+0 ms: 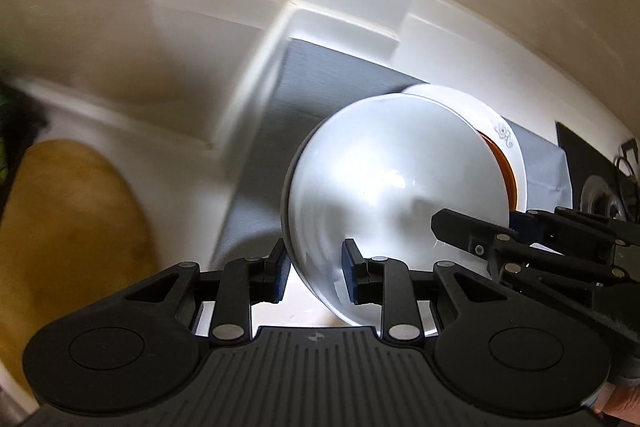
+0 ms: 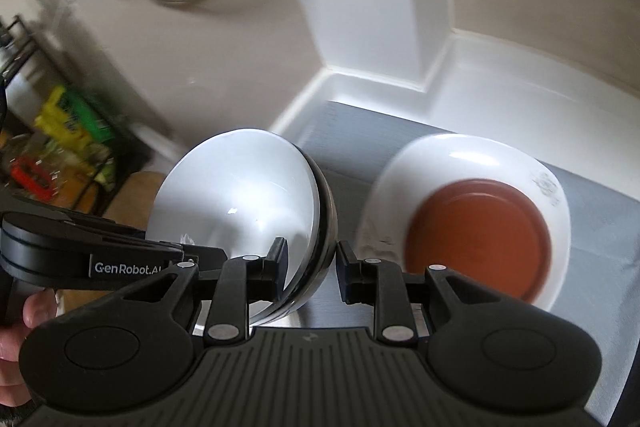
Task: Organize plates and bowls
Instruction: 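Lift the nested bowls with the right gripper toward the plate stack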
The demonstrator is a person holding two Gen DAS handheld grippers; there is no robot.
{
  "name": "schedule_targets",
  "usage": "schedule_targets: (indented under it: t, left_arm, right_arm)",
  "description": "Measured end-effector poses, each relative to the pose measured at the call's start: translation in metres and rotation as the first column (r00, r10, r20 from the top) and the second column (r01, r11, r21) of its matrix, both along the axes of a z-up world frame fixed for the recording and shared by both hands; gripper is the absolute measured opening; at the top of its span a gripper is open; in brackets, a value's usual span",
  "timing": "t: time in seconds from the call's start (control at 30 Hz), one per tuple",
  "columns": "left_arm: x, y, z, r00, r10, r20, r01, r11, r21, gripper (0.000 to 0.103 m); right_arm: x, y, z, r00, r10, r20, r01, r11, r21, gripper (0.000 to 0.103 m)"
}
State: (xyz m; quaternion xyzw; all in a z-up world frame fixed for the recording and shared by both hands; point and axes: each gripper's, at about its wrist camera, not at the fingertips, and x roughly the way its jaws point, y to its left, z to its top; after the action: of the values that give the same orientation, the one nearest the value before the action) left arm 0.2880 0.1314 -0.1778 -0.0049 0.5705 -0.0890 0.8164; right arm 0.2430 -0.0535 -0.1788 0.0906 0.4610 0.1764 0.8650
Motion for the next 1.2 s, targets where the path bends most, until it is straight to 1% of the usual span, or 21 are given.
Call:
schedule_targets:
  t: [0.2, 0.3, 0.4, 0.57, 0.77, 0.93, 1.2]
  left_arm:
    - [-0.026, 0.023, 0.025, 0.999, 0.035, 0.003, -0.035, 0.999, 0.005, 0.030]
    - [-0.035, 0.031, 0.029, 0.999, 0.042, -0.004, -0.042, 0.999, 0.008, 0.030]
    - [-0.042, 0.035, 0.027, 0.999, 0.038, -0.011, -0.038, 0.999, 0.009, 0.030]
    - [-0.053, 0.039, 0.013, 0.999, 0.031, -0.040, -0.031, 0.999, -0.015, 0.030]
    - [-0.056, 0.039, -0.010, 0.997, 0.012, -0.075, -0.012, 1.000, -0.011, 0.030]
    - [-0.055, 0.045, -0.025, 0.994, 0.003, -0.113, -0.007, 0.999, -0.031, 0.030]
    - [-0.050, 0.052, -0.048, 0.989, -0.004, -0.150, -0.002, 0.999, -0.035, 0.030]
  right_arm:
    - [-0.018, 0.021, 0.025, 0.997, 0.067, 0.024, -0.067, 0.998, 0.010, 0.028]
    - [-0.026, 0.029, 0.029, 0.996, 0.081, 0.028, -0.082, 0.996, 0.021, 0.028]
    - [-0.034, 0.034, 0.026, 0.996, 0.092, 0.017, -0.092, 0.996, 0.022, 0.028]
    - [-0.042, 0.034, 0.015, 0.996, 0.085, -0.012, -0.085, 0.996, 0.020, 0.028]
    - [-0.046, 0.037, -0.006, 0.995, 0.079, -0.058, -0.079, 0.997, 0.006, 0.028]
    - [-0.046, 0.040, -0.020, 0.992, 0.081, -0.094, -0.081, 0.997, -0.002, 0.028]
    - [-0.043, 0.047, -0.041, 0.985, 0.091, -0.149, -0.095, 0.995, -0.017, 0.028]
